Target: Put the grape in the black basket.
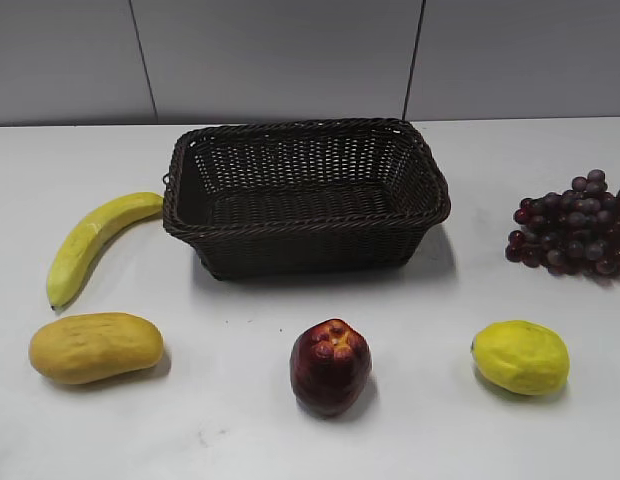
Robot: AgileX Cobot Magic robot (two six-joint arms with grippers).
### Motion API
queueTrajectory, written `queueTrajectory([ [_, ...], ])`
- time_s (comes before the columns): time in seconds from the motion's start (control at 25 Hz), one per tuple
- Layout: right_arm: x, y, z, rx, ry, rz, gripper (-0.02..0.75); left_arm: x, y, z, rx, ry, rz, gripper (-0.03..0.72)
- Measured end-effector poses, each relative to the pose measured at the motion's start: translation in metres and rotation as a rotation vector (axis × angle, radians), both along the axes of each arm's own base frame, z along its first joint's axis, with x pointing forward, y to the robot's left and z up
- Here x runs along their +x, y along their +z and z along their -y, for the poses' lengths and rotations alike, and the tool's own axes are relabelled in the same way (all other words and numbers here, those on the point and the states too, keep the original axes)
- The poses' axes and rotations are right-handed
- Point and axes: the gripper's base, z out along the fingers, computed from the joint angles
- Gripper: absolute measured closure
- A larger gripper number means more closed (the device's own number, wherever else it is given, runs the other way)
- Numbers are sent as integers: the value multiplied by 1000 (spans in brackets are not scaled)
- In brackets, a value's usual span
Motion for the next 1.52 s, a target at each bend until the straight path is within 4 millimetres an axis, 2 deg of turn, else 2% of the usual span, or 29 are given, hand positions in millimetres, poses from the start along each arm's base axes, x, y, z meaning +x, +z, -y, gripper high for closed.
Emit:
queueTrajectory([
  [0.16, 14, 9, 1, -16, -17, -7, 203, 0, 0, 0, 0, 0, 0, 473],
  [0.36, 56, 9, -2, 14, -41, -167, 189, 0, 0, 0, 0, 0, 0, 473],
  [0.56, 114, 6, -6, 17, -55, -329, 92, 0, 0, 0, 0, 0, 0, 473],
  [0.8, 199, 4, -11, 38, -92, -485, 76, 0, 0, 0, 0, 0, 0, 473],
  [0.96, 262, -5, -16, 59, -123, -586, 76, 0, 0, 0, 0, 0, 0, 473],
  [1.08, 305, -13, -19, 152, -211, -633, 81, 0, 0, 0, 0, 0, 0, 473],
  [1.24, 353, -35, -22, 287, -346, -699, 83, 0, 0, 0, 0, 0, 0, 473],
  [1.36, 375, -60, -24, 362, -441, -761, 84, 0, 0, 0, 0, 0, 0, 473],
  [1.52, 390, -88, -23, 407, -553, -835, 84, 0, 0, 0, 0, 0, 0, 473],
])
